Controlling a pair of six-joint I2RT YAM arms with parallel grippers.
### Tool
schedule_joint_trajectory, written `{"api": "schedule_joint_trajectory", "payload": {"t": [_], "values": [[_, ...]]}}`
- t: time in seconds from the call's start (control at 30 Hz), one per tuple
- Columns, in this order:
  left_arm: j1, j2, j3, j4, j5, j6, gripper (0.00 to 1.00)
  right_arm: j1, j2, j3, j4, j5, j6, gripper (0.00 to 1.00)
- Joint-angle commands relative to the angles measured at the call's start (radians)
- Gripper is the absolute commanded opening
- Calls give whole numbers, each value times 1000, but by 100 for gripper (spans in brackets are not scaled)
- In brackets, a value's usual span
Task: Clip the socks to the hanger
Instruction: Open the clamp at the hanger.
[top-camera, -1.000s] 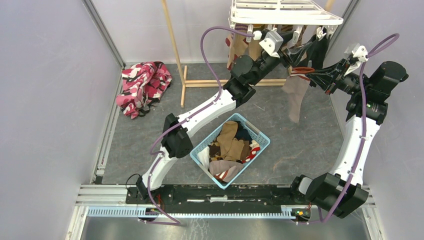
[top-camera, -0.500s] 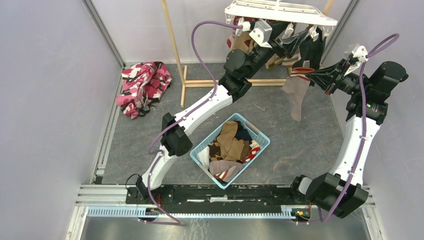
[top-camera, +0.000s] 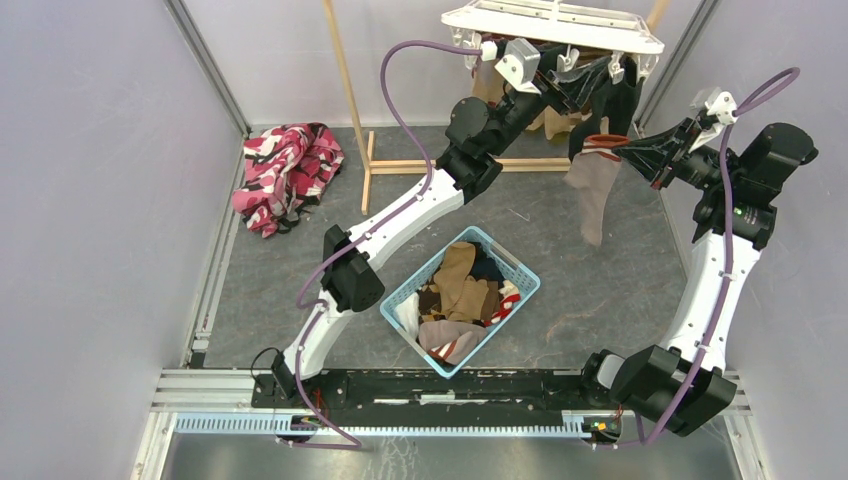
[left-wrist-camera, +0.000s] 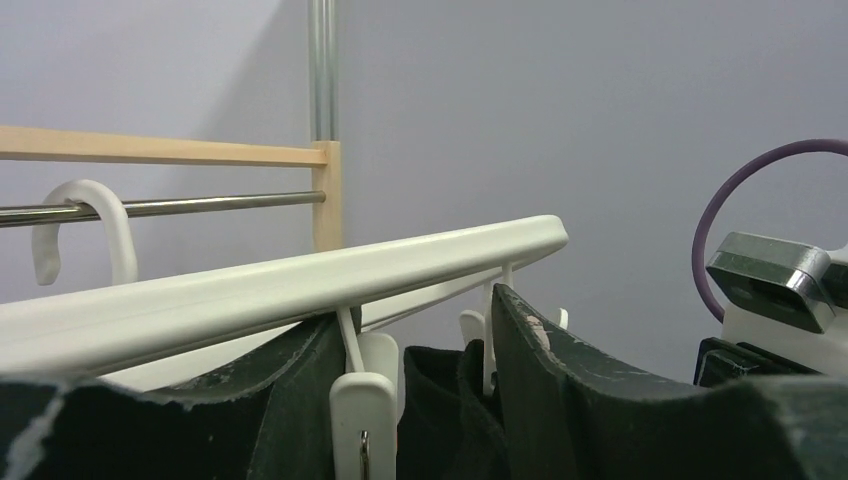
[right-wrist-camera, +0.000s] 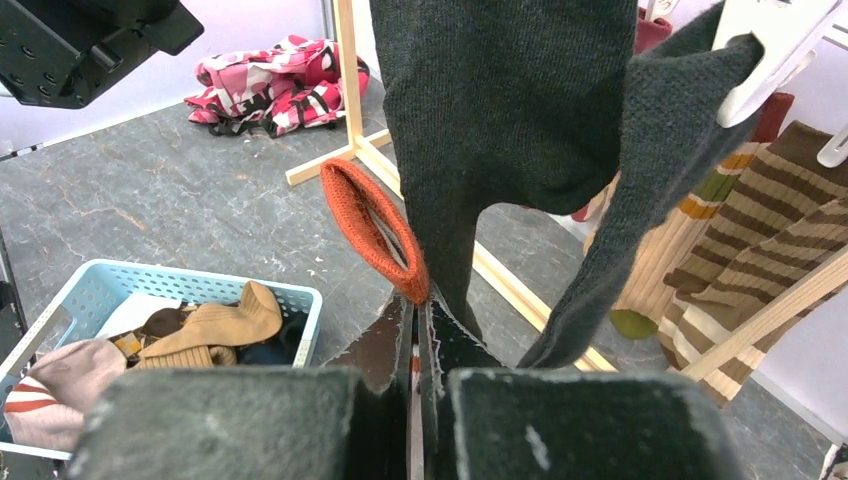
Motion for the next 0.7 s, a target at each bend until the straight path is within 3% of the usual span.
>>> {"api": "schedule_joint_trajectory", "payload": {"t": [0.0,0.43,0.67], "values": [[1,-20,-7,42,9,-27,57,-8,-13,12,4,-17,-17,0],[21,-110,-181,98,53,-45,62,-21,-4,16,-21,-29,-39,0],[31,-103,-177,132,74,-70,62,-32,8,38,-77,-41,-84,0]]}}
